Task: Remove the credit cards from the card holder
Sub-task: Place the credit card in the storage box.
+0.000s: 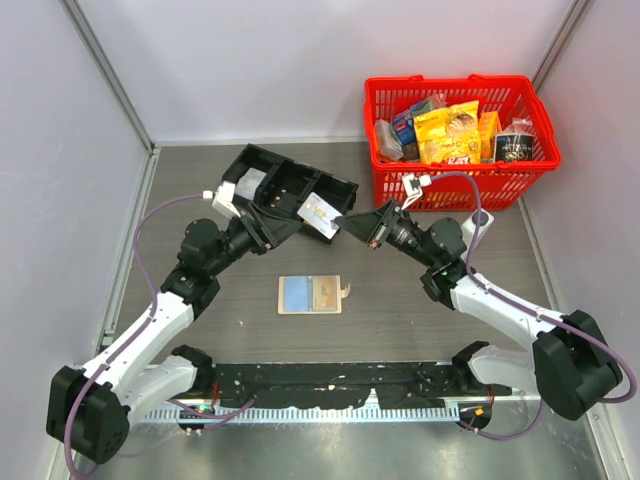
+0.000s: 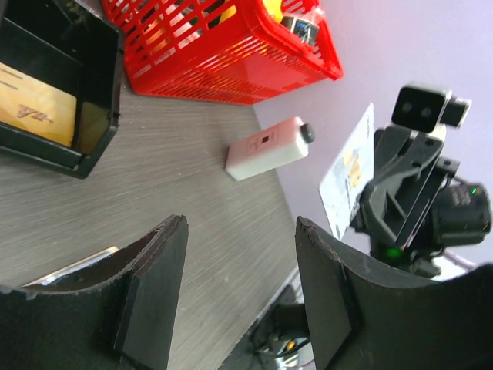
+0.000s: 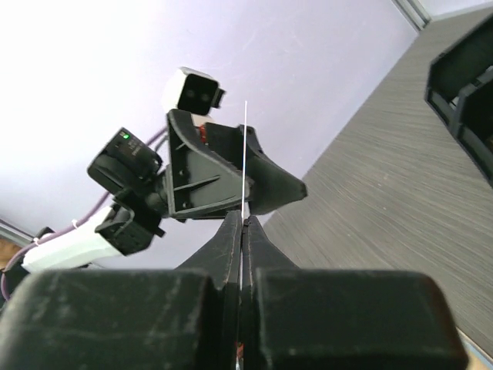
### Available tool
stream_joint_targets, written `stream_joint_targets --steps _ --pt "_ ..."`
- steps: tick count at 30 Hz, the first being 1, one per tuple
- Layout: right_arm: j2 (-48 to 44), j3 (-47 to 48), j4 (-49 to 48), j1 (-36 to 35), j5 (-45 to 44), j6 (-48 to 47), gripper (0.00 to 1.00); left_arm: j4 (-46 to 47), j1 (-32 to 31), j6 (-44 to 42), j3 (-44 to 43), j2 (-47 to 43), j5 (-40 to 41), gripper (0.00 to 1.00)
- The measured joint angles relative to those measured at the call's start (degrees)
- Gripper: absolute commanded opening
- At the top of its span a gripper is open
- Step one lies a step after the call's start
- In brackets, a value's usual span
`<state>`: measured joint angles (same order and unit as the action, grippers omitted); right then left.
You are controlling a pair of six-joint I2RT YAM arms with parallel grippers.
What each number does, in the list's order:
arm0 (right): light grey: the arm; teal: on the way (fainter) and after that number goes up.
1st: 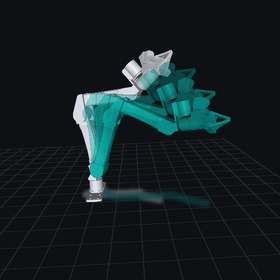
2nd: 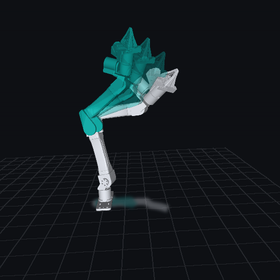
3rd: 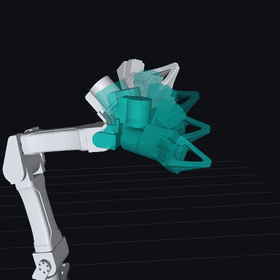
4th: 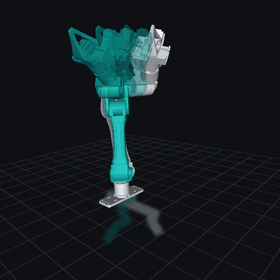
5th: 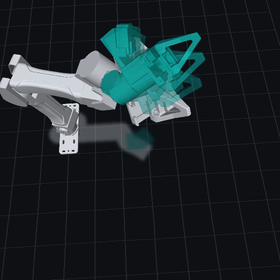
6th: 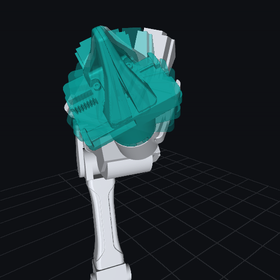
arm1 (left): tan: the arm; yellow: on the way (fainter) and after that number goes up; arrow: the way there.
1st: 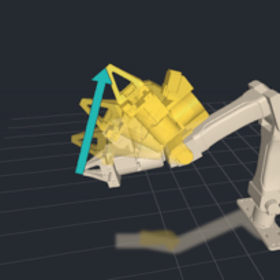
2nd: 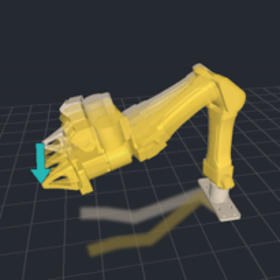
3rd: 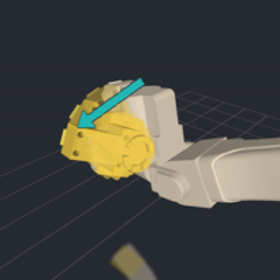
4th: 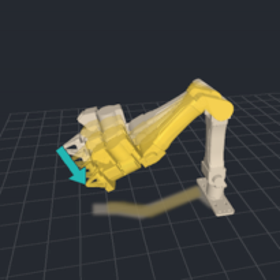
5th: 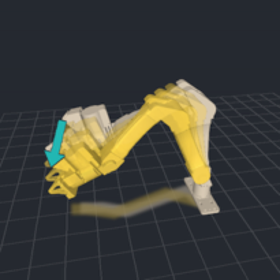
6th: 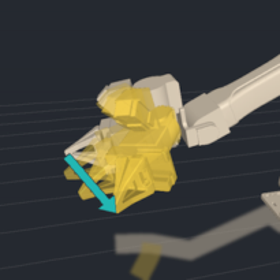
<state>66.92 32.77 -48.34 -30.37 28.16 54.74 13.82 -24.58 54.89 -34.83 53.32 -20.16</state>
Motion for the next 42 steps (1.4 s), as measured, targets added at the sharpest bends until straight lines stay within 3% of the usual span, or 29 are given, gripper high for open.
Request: stream_joint_targets --steps 12,25,31,34,42 --pt "0.35 -1.38 -5.33 -7.34 -14.03 3.28 0.01 15.02 -1.49 9.18 1.53 1.62 2.51 0.58" --pt "-1.81 -3.69 -4.79 -8.07 -22.6 4.0 0.01 19.3 -3.04 12.46 7.54 0.04 7.5 0.57" --pt "0.79 -3.67 -7.17 -8.31 -22.08 5.55 0.01 21.92 -4.31 12.7 6.95 2.58 7.52 0.56" --pt "3.41 -3.67 -8.31 -8.87 -21.38 6.71 0.01 22.88 -5.11 12.9 6.32 4.76 7.32 0.52" --pt "5.51 -3.67 -10.67 -9.64 -20.55 8.57 0.01 24.52 -5.9 13.77 5.95 6.08 7.37 0.3"
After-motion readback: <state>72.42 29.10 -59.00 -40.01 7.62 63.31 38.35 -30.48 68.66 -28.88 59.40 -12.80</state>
